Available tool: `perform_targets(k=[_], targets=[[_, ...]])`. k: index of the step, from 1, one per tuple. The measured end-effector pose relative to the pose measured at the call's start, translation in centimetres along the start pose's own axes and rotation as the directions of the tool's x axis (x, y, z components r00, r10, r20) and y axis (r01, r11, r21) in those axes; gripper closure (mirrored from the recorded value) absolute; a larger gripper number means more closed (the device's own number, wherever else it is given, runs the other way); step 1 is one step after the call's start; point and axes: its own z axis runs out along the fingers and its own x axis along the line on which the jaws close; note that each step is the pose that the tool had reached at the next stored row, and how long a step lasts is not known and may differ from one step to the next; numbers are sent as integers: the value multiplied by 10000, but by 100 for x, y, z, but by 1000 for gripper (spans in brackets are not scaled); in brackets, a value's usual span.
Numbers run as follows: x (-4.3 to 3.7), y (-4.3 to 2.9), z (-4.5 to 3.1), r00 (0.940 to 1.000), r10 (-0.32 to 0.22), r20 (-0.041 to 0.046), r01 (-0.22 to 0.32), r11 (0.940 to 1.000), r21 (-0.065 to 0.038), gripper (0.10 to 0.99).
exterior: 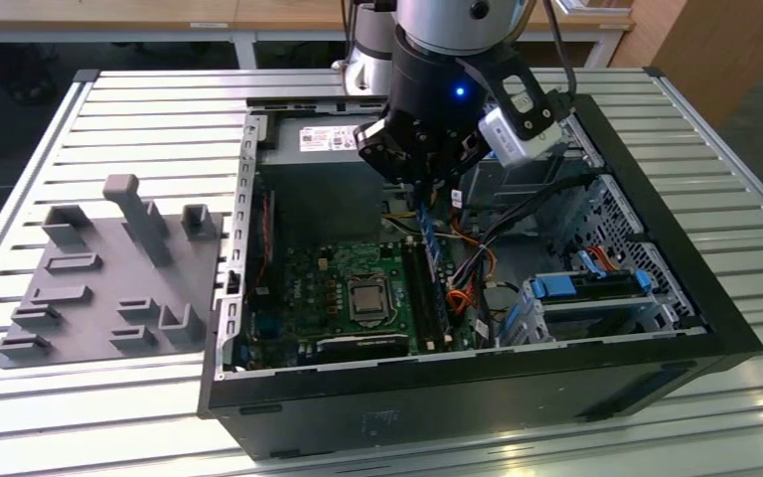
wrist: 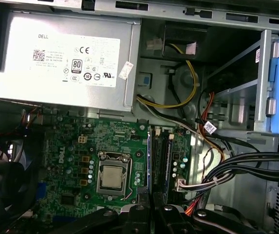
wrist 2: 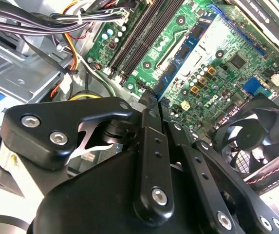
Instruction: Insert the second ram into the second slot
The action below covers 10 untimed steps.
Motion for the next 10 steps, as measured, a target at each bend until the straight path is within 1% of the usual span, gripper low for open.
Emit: perform_targets(k=[10], targets=[[0,-5,29,10000,0,0,0,10000,1,949]])
